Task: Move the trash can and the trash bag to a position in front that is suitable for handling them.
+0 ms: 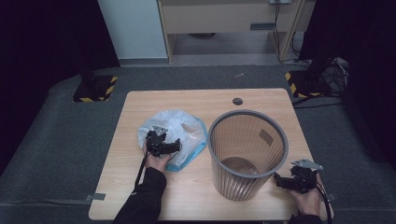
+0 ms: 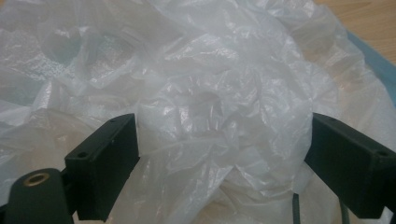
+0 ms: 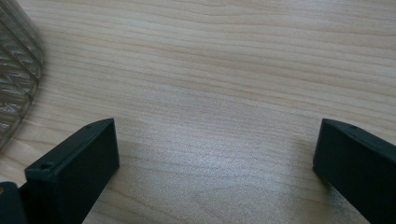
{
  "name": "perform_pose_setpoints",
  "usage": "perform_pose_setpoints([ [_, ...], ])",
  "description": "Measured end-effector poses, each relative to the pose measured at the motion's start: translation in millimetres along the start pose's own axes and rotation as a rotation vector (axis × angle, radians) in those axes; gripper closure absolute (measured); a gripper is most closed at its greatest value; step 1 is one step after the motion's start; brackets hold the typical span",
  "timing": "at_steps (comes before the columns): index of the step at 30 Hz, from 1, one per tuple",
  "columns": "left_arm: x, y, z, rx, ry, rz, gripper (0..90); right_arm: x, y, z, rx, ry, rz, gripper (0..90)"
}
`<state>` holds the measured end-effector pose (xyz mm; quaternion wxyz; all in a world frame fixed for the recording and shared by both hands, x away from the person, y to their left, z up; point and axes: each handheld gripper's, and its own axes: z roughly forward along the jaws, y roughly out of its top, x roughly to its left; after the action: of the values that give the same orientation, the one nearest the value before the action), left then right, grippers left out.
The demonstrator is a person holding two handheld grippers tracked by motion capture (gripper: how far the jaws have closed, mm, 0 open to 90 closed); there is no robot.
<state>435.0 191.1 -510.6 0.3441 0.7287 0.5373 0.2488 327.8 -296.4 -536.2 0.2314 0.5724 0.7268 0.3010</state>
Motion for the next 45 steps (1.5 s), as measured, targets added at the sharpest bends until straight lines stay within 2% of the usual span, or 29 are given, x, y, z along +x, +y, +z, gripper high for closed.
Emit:
perform_pose_setpoints([
  [10, -1.6, -7.5, 11.8, 0.042, 0.019, 0.002, 10.6, -0.1, 0.0, 0.1, -0.001, 0.001, -0.001, 0.3],
  [19, -1.9, -13.1, 18.7, 0.055, 0.017, -0.005, 11.2, 0.0, 0.0, 0.1, -0.001, 0.001, -0.002, 0.4],
  [29, -2.2, -15.0, 19.8, 0.068, 0.024, -0.003, 16.1, 0.2, 0.2, 0.1, 0.000, 0.003, 0.000, 0.3],
  [36, -4.3, -16.2, 17.0, 0.052, 0.022, -0.001, 27.6, 0.2, 0.2, 0.1, -0.001, 0.003, 0.000, 0.3],
  [45, -9.0, -18.9, 12.7, 0.028, 0.017, 0.000, 54.3, 0.2, 0.3, 0.3, -0.001, 0.003, -0.001, 0.4],
])
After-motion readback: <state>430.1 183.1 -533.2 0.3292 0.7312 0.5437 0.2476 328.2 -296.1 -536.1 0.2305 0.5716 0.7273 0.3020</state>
